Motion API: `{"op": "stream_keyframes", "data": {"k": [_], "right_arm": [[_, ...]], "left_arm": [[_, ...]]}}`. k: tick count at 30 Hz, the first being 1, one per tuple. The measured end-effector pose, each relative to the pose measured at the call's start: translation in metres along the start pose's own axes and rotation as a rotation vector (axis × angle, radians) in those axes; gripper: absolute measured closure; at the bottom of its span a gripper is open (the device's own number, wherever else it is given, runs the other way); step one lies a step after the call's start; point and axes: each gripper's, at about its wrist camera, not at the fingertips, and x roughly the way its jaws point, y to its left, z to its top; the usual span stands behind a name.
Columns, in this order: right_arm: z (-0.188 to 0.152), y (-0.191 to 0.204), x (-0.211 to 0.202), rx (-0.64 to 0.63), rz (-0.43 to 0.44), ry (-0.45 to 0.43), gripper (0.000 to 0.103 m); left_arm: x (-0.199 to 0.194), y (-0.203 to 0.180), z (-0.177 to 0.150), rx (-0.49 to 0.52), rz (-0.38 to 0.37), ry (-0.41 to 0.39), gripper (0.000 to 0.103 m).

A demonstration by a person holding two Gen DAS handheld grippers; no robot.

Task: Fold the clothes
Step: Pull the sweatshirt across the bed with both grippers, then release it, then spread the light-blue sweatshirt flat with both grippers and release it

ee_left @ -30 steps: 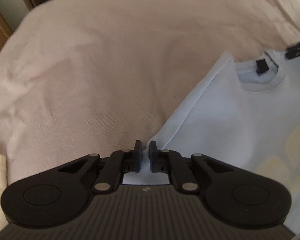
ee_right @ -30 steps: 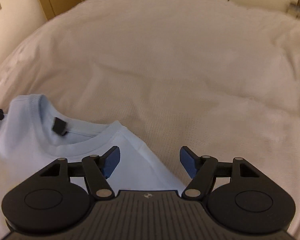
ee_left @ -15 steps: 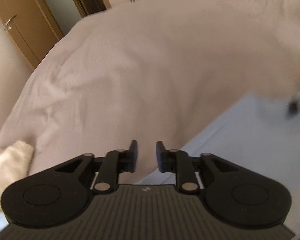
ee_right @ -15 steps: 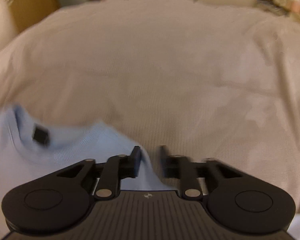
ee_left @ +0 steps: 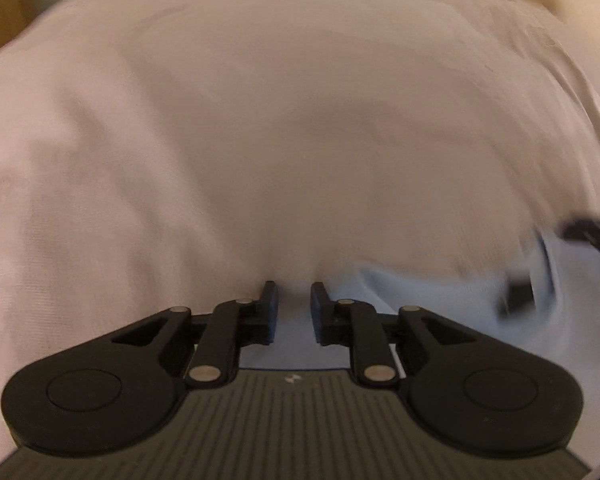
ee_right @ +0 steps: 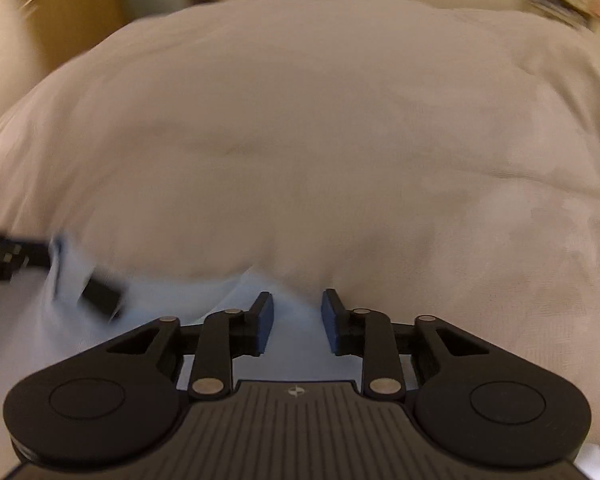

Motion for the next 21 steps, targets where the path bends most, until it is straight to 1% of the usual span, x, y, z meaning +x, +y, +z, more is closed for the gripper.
{"op": "stream_keyframes", "data": {"k": [2, 3, 4, 5, 8, 9, 11, 14, 17, 20, 21], "right_arm": [[0.004, -0.012, -0.014, 0.068, -0.029, -0.037, 0.069], [0.000, -0.017, -0.029, 0.091, -0.027, -0.050, 0.063], [-0.005, -0.021, -0.044, 0.112, -0.025, -0.063, 0.060], [-0.014, -0.023, -0.061, 0.122, -0.033, -0.068, 0.059], [-0.062, -0.014, -0.113, 0.125, -0.050, -0.042, 0.059], [-0.078, -0.009, -0.128, 0.125, -0.056, -0.028, 0.059], [-0.118, 0.004, -0.157, 0.119, -0.070, 0.015, 0.059], [-0.179, 0.024, -0.201, 0.093, -0.102, 0.080, 0.059], [-0.238, 0.041, -0.232, 0.029, -0.139, 0.170, 0.058], [-0.283, 0.042, -0.260, 0.009, -0.131, 0.244, 0.048], [-0.297, 0.042, -0.269, 0.003, -0.128, 0.268, 0.044]], "left_arm": [[-0.026, 0.010, -0.004, -0.056, 0.006, -0.033, 0.087], [-0.040, 0.016, -0.011, -0.085, -0.007, -0.034, 0.087], [-0.056, 0.020, -0.020, -0.111, -0.021, -0.033, 0.087], [-0.074, 0.022, -0.035, -0.132, -0.035, -0.024, 0.087], [-0.123, 0.018, -0.089, -0.181, -0.054, 0.032, 0.087], [-0.138, 0.012, -0.112, -0.191, -0.047, 0.061, 0.087], [-0.166, 0.001, -0.157, -0.200, -0.019, 0.111, 0.087], [-0.204, -0.020, -0.226, -0.195, 0.033, 0.172, 0.084], [-0.238, -0.034, -0.289, -0.199, 0.082, 0.203, 0.081], [-0.271, -0.045, -0.344, -0.207, 0.126, 0.259, 0.078], [-0.285, -0.051, -0.357, -0.193, 0.136, 0.240, 0.078]]}}
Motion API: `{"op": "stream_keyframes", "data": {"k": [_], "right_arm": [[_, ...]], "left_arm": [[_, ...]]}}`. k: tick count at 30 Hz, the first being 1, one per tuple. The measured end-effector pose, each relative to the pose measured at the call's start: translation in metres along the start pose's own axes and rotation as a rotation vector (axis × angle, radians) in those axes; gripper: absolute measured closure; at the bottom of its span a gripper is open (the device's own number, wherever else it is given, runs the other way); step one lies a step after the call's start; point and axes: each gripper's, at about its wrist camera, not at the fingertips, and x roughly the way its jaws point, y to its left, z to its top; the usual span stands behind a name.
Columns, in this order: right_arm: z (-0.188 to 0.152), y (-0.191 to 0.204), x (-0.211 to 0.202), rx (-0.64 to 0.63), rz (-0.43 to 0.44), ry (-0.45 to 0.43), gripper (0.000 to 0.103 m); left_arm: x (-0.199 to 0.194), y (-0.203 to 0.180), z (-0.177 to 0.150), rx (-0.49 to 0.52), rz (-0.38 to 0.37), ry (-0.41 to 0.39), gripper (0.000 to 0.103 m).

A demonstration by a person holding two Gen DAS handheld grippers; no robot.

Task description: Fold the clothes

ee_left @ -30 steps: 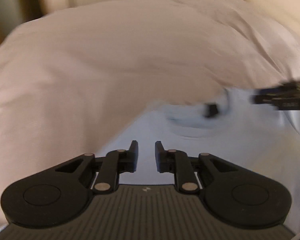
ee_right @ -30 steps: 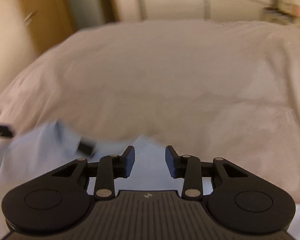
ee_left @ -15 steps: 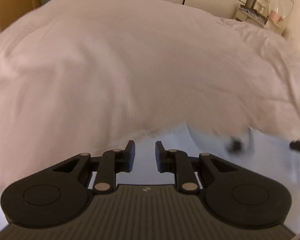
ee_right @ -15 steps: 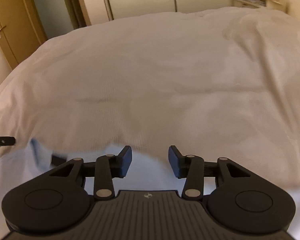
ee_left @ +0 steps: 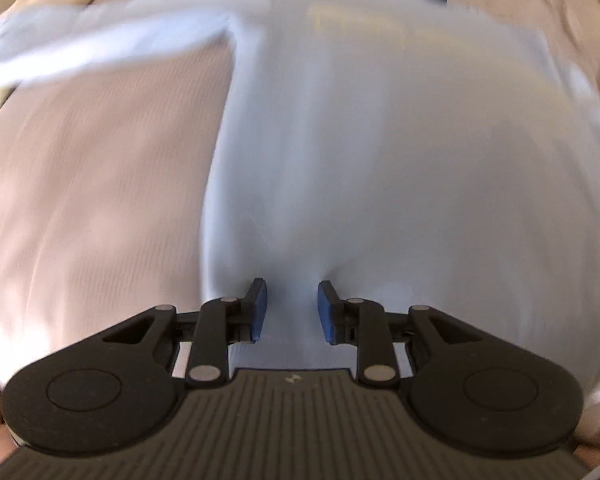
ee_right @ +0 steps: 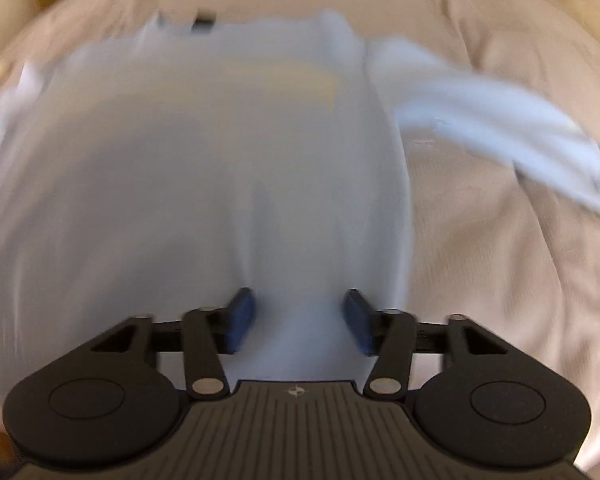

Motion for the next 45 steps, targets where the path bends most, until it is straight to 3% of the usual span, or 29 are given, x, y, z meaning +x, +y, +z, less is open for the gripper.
{"op": "stream_keyframes", "data": {"k": [1, 3, 5, 6, 8, 10, 14, 16, 21, 26, 30, 45], "right_arm": [[-0.017, -0.001, -0.005, -0.008, 0.002, 0.025, 0.044], [-0.048, -0.011, -0.011, -0.006, 0.019, 0.126, 0.039], [-0.073, -0.026, -0.012, 0.024, 0.036, 0.266, 0.047], [-0.076, -0.037, -0.022, 0.068, 0.040, 0.258, 0.054], [-0.083, -0.059, -0.042, 0.154, 0.049, 0.238, 0.051], [-0.070, -0.074, -0.075, 0.193, 0.060, 0.140, 0.037], [-0.035, -0.085, -0.141, 0.242, 0.112, -0.019, 0.027], [-0.024, -0.078, -0.172, 0.252, 0.142, -0.069, 0.016], [0.007, -0.048, -0.237, 0.210, 0.189, -0.164, 0.003], [0.015, -0.028, -0.248, 0.185, 0.158, -0.144, 0.002], [-0.002, -0.014, -0.267, 0.155, 0.143, -0.130, 0.002], [-0.017, -0.022, -0.286, 0.154, 0.105, -0.120, 0.002]], "left_arm": [[-0.009, -0.002, -0.015, 0.005, 0.010, 0.001, 0.077], [-0.022, -0.004, -0.036, -0.033, 0.043, 0.078, 0.075], [-0.037, -0.008, -0.052, -0.075, 0.094, 0.144, 0.074], [-0.049, -0.011, -0.057, -0.093, 0.110, 0.158, 0.075], [-0.083, -0.020, -0.057, -0.122, 0.094, 0.118, 0.073], [-0.115, -0.033, -0.036, -0.129, 0.079, 0.072, 0.065], [-0.190, -0.062, 0.002, -0.114, 0.065, -0.055, 0.049], [-0.219, -0.074, 0.018, -0.109, 0.033, -0.103, 0.037], [-0.261, -0.097, 0.029, -0.060, 0.024, -0.170, 0.035], [-0.272, -0.101, 0.020, -0.050, 0.061, -0.162, 0.035], [-0.284, -0.100, 0.016, -0.030, 0.081, -0.172, 0.032], [-0.299, -0.123, 0.008, 0.052, 0.071, -0.167, 0.026]]}}
